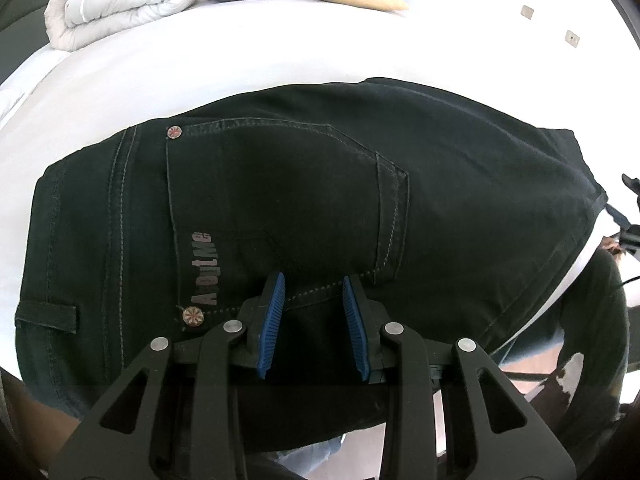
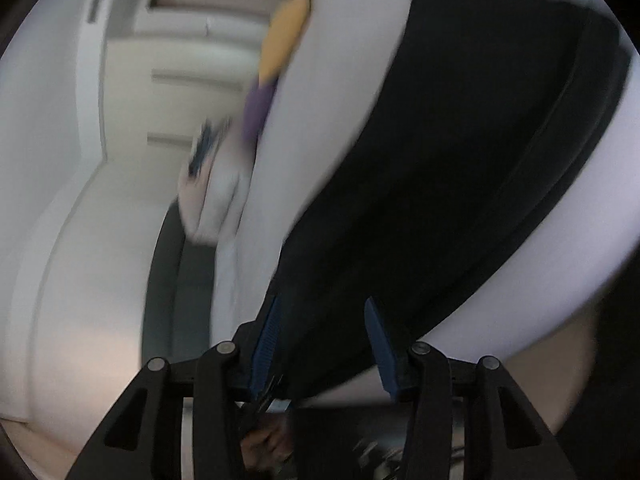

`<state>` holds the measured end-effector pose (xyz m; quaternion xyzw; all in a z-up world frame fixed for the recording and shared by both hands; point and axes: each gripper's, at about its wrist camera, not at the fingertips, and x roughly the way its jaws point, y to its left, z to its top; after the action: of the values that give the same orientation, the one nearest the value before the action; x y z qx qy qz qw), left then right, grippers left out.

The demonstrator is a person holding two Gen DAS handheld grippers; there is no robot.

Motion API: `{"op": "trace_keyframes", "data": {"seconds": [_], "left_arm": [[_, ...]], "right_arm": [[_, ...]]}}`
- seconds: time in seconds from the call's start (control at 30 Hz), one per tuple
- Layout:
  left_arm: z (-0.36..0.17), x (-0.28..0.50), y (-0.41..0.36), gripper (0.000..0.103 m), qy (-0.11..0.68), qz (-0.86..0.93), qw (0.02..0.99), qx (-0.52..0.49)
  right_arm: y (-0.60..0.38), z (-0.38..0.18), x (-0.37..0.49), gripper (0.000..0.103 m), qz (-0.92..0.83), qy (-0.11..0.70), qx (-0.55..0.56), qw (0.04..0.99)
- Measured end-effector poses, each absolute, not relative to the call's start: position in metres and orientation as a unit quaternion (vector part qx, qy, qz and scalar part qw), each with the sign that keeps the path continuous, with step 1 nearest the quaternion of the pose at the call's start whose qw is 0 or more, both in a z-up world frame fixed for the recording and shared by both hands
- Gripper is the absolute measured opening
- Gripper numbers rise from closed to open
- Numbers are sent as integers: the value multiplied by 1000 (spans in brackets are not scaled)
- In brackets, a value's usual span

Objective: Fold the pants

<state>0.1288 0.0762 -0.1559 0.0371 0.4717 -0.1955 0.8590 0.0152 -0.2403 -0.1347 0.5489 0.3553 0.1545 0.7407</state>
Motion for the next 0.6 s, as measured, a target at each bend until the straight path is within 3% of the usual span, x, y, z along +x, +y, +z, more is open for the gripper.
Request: {"op": "trace_keyframes", "data": {"seconds": [0.13, 0.6], "left_arm": [[-154, 123, 80, 29, 470, -198, 859, 36], [-156, 125, 86, 29, 469, -206, 858, 31]], "right_arm": [[-182, -157, 43, 48, 194, 415, 540, 706], [-133, -189, 69, 48, 200, 477, 533, 669]]}}
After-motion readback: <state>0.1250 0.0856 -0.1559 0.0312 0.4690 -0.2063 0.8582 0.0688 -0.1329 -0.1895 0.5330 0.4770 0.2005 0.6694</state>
